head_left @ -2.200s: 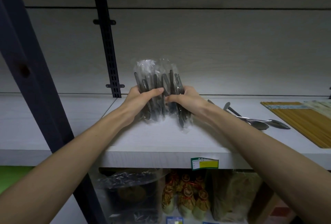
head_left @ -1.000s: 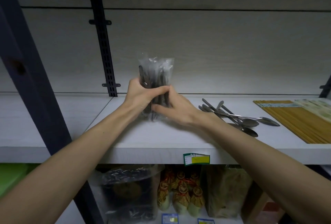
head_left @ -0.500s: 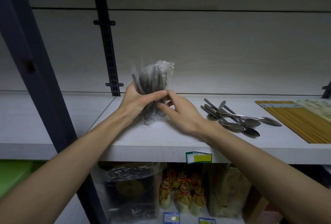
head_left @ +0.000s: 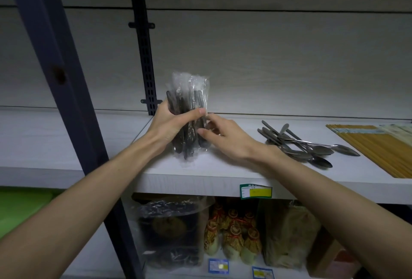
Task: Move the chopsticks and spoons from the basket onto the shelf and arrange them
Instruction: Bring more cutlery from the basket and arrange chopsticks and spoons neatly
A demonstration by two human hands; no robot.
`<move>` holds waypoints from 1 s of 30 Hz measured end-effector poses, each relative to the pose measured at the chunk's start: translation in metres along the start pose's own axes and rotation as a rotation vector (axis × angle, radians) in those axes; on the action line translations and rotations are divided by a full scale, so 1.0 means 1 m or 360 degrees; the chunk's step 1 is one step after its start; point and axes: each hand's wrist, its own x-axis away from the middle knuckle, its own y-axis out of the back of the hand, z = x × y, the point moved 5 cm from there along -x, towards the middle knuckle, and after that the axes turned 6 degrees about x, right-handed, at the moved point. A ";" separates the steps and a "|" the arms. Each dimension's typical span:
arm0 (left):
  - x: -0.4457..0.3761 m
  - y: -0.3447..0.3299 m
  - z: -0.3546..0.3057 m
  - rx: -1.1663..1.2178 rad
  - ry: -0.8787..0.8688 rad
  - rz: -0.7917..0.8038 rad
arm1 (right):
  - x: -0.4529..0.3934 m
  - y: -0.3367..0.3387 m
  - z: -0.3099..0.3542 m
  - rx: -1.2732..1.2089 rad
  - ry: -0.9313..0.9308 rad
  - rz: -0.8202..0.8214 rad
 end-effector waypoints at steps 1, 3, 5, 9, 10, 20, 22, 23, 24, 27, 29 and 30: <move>0.000 0.001 0.004 0.0002 0.0044 -0.0016 | 0.001 -0.002 0.003 0.0108 0.0018 -0.0018; -0.003 0.005 0.010 0.0036 0.0171 -0.0096 | -0.003 -0.003 0.009 0.0244 0.0015 -0.0053; -0.009 0.010 0.013 0.0058 0.0403 -0.0122 | -0.009 -0.002 0.012 0.0231 -0.0068 -0.0018; -0.017 0.024 0.026 -0.0348 0.0650 -0.0141 | -0.016 -0.004 0.012 0.0172 -0.0288 0.0102; -0.017 0.026 0.031 -0.0388 0.0651 -0.0156 | -0.016 -0.006 0.011 0.0180 -0.0330 0.0121; -0.012 0.030 0.041 -0.1087 0.0611 0.0056 | -0.027 0.023 -0.039 0.0390 -0.0758 -0.0143; -0.006 0.022 0.034 -0.1296 0.0607 0.0152 | -0.031 0.024 -0.053 0.0343 -0.0840 -0.0145; -0.004 0.017 0.030 -0.1352 0.0616 0.0227 | -0.034 0.020 -0.055 0.0342 -0.0843 -0.0101; -0.002 0.010 0.028 -0.1395 0.0634 0.0302 | -0.037 0.015 -0.056 0.0366 -0.0829 -0.0047; 0.000 -0.004 0.031 -0.1597 0.0685 0.0434 | -0.041 0.002 -0.054 0.0586 -0.0741 0.0038; -0.001 -0.008 0.034 -0.1681 0.0699 0.0480 | -0.039 0.001 -0.053 0.0752 -0.0698 0.0010; -0.002 -0.009 0.035 -0.1680 0.0710 0.0496 | -0.036 0.004 -0.054 0.0785 -0.0710 0.0006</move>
